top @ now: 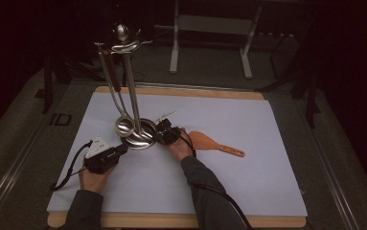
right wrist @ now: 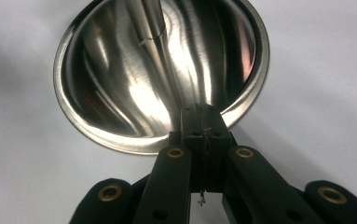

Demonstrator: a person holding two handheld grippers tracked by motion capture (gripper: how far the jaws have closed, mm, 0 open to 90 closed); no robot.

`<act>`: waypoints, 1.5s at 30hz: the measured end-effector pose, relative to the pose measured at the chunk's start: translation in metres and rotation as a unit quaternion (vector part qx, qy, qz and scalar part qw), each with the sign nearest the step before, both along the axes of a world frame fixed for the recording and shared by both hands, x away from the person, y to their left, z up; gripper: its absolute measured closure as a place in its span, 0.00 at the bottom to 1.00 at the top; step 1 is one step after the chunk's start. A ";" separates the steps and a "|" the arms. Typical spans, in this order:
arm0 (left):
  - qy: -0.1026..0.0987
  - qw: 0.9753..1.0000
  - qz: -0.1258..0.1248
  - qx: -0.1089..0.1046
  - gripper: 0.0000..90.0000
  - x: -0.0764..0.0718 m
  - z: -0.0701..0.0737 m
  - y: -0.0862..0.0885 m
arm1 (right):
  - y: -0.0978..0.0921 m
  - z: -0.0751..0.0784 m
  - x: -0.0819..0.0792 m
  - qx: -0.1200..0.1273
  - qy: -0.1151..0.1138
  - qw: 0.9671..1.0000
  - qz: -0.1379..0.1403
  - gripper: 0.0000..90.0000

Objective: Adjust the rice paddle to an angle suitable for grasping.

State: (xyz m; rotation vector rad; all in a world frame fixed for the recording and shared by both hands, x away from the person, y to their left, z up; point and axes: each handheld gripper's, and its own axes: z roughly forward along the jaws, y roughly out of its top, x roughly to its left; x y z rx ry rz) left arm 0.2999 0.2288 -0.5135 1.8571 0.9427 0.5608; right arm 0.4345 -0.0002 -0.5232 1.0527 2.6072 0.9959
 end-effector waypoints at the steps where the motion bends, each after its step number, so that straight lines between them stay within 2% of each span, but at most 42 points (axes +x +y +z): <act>1: 0.002 1.000 -0.003 0.007 0.93 0.000 -0.002 -0.002 | 0.000 0.000 0.000 -0.003 0.000 1.000 0.002 1.00; 6: 0.012 1.000 0.004 0.003 0.93 0.003 -0.012 0.003 | -0.005 0.000 -0.007 -0.015 -0.003 1.000 0.019 1.00; 8: 0.012 1.000 0.008 0.017 0.93 0.003 -0.014 0.004 | -0.010 0.003 -0.009 -0.014 -0.005 1.000 0.023 1.00; 12: 0.022 0.999 0.005 0.029 0.92 0.005 -0.020 0.000 | -0.022 0.013 -0.013 -0.018 -0.018 0.999 0.028 1.00; 14: 0.031 0.999 0.003 0.023 0.92 0.006 -0.023 0.002 | -0.029 0.021 -0.015 -0.022 -0.028 0.999 0.028 1.00; 17: 0.031 0.999 0.014 -0.010 0.91 0.007 -0.023 0.010 | -0.043 0.032 -0.017 -0.021 -0.034 0.999 0.022 1.00; 19: 0.031 0.999 0.016 -0.009 0.91 0.007 -0.023 0.010 | -0.053 0.036 -0.017 -0.026 -0.035 0.999 0.017 1.00; 21: 0.033 0.999 0.012 -0.003 0.91 0.008 -0.024 0.008 | -0.063 0.039 -0.017 -0.030 -0.035 0.999 0.009 1.00; 24: 0.034 0.999 0.012 -0.006 0.90 0.008 -0.024 0.009 | -0.081 0.040 -0.013 -0.036 -0.038 0.999 -0.008 1.00; 27: 0.036 0.999 0.011 -0.005 0.90 0.008 -0.024 0.009 | -0.099 0.040 -0.005 -0.037 -0.031 0.998 -0.038 1.00; 31: 0.037 0.999 0.010 -0.005 0.90 0.009 -0.024 0.009 | -0.120 0.037 0.005 -0.045 -0.028 0.996 -0.070 1.00; 35: 0.037 0.999 0.010 -0.005 0.90 0.009 -0.025 0.009 | -0.136 0.030 0.015 -0.065 -0.021 0.993 -0.097 1.00; 40: 0.038 0.999 0.009 -0.005 0.90 0.009 -0.025 0.009 | -0.151 0.020 0.023 -0.074 -0.003 0.989 -0.127 1.00; 45: 0.039 0.999 0.009 -0.005 0.90 0.009 -0.025 0.009 | -0.157 0.012 0.028 -0.082 0.005 0.987 -0.136 1.00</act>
